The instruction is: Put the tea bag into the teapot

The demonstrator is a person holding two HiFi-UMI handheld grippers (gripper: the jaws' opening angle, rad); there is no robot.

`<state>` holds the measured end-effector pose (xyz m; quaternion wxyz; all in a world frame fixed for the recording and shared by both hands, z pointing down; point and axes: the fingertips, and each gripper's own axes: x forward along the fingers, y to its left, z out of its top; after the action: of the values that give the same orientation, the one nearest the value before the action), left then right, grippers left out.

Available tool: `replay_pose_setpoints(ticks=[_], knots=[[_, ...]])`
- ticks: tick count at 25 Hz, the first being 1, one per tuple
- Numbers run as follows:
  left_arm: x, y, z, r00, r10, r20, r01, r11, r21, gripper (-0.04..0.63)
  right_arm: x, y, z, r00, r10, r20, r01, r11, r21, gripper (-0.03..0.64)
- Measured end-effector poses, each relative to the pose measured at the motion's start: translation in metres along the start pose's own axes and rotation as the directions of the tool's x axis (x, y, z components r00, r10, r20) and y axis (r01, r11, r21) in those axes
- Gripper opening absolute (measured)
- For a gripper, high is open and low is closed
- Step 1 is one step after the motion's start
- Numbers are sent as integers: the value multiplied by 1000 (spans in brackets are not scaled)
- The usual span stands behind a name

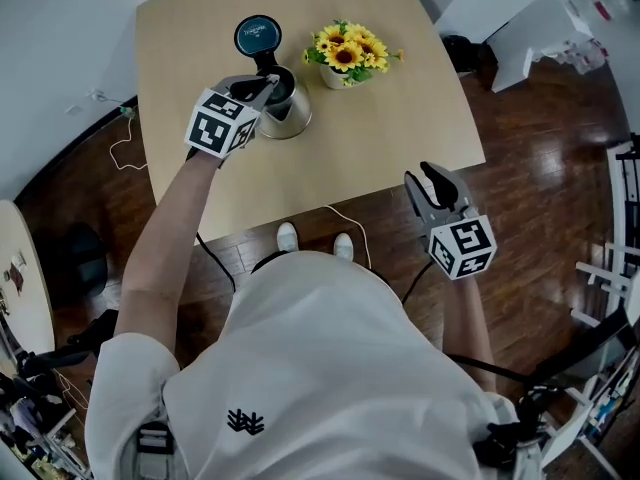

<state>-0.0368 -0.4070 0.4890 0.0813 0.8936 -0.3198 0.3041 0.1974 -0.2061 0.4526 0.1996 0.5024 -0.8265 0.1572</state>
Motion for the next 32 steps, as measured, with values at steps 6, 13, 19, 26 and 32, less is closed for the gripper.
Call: replay_pose_setpoints(ticks=[6,13,19,26,32], knots=[[13,2,-6,1000,5,-31,-4,1000,25,15,-4,-5,-8,1000,-17,-16,17,1000,10,129],[19,1,-12,998,20,-56,-18,999,48,44,-7,-8,-8,999,-29,-21,29,999,12,129],[22,3,-18,998,16,-61,-14,999,48,60,-5,-10,-11,999,-32,-28,32,999,12,129],[13,2,-13,999,26,-35,-25,999,37,60,-6,-8,-7,999,-22,-24,22,1000,6,129],[-10,-7,0,999,50,13,-50,999,16,60,-12,-5,-4,1000,8,-15,-8,1000,-8,130]])
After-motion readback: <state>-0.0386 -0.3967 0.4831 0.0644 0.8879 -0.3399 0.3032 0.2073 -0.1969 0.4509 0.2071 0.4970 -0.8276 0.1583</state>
